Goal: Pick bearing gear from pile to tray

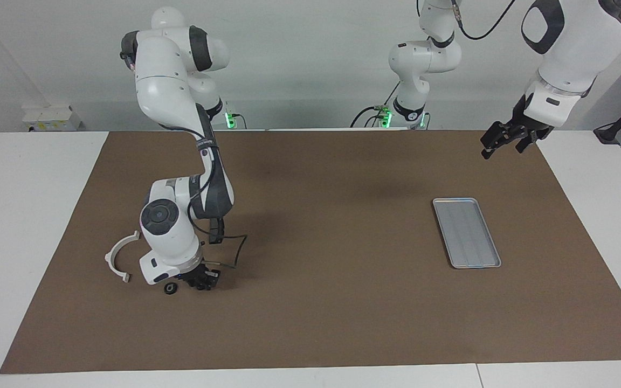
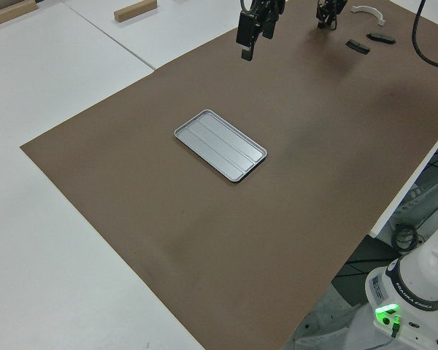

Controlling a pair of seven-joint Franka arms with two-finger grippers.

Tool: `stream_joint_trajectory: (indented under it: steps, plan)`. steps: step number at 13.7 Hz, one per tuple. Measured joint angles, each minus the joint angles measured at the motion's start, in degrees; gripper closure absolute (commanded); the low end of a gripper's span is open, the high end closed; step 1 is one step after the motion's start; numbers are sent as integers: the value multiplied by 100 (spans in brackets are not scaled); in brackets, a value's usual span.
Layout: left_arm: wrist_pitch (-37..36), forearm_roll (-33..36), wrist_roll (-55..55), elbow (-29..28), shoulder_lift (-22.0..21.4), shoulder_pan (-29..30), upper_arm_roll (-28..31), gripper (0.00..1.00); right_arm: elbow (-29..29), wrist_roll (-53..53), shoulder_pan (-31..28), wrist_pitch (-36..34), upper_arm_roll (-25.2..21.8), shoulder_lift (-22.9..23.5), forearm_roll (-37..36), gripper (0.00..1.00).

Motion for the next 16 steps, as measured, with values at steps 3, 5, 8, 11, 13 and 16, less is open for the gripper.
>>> stream_joint_trajectory:
  steps: [3, 5, 8, 11, 13, 16]
  plan:
    - [0, 0, 0, 0, 0, 0, 0, 0, 8, 16, -10, 129, -9, 8, 8, 91]
    - [0, 0, 0, 0, 0, 0, 0, 0, 11, 24, -13, 130, -9, 9, 9, 100]
    - [0, 0, 0, 0, 0, 0, 0, 0, 11, 26, -25, 130, -9, 9, 10, 100]
    - [0, 0, 0, 0, 0, 0, 0, 0, 14, 26, -47, 117, -9, 9, 10, 100]
    - [0, 0, 0, 0, 0, 0, 0, 0, 60, 26, -56, -138, -13, -2, -3, 100]
    - [0, 0, 0, 0, 0, 0, 0, 0, 226, -151, -62, -1014, -36, -309, -19, 100]
